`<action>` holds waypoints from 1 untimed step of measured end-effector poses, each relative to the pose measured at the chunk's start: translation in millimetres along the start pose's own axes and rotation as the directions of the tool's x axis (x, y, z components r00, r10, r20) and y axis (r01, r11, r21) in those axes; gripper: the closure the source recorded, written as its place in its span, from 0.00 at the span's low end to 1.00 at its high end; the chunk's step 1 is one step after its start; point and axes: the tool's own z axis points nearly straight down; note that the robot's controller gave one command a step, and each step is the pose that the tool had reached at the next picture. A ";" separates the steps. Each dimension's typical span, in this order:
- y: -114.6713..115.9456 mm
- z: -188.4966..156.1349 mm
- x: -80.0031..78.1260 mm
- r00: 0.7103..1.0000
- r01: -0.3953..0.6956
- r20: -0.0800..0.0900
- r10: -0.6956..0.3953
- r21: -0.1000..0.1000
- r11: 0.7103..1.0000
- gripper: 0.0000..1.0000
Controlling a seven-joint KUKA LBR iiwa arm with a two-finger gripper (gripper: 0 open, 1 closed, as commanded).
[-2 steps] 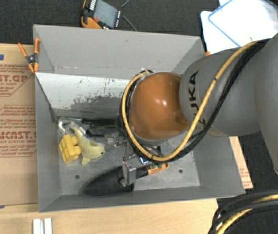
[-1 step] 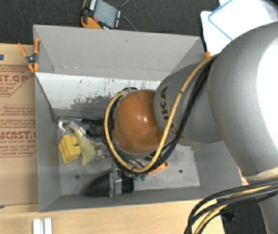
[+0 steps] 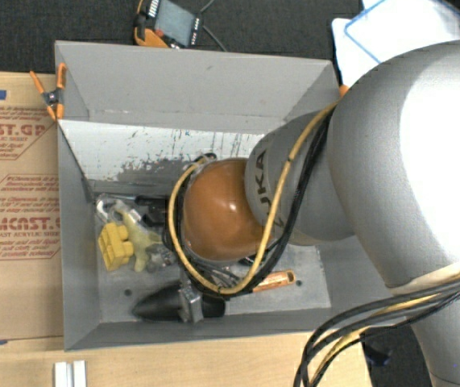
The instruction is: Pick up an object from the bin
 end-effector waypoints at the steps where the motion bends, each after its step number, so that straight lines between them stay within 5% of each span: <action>1: -4.7 1.2 7.3 0.965 -0.260 -0.030 0.260 0.000 0.966 1.00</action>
Offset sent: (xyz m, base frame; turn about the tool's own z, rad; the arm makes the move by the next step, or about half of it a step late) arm 0.0000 0.0000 0.0000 0.0000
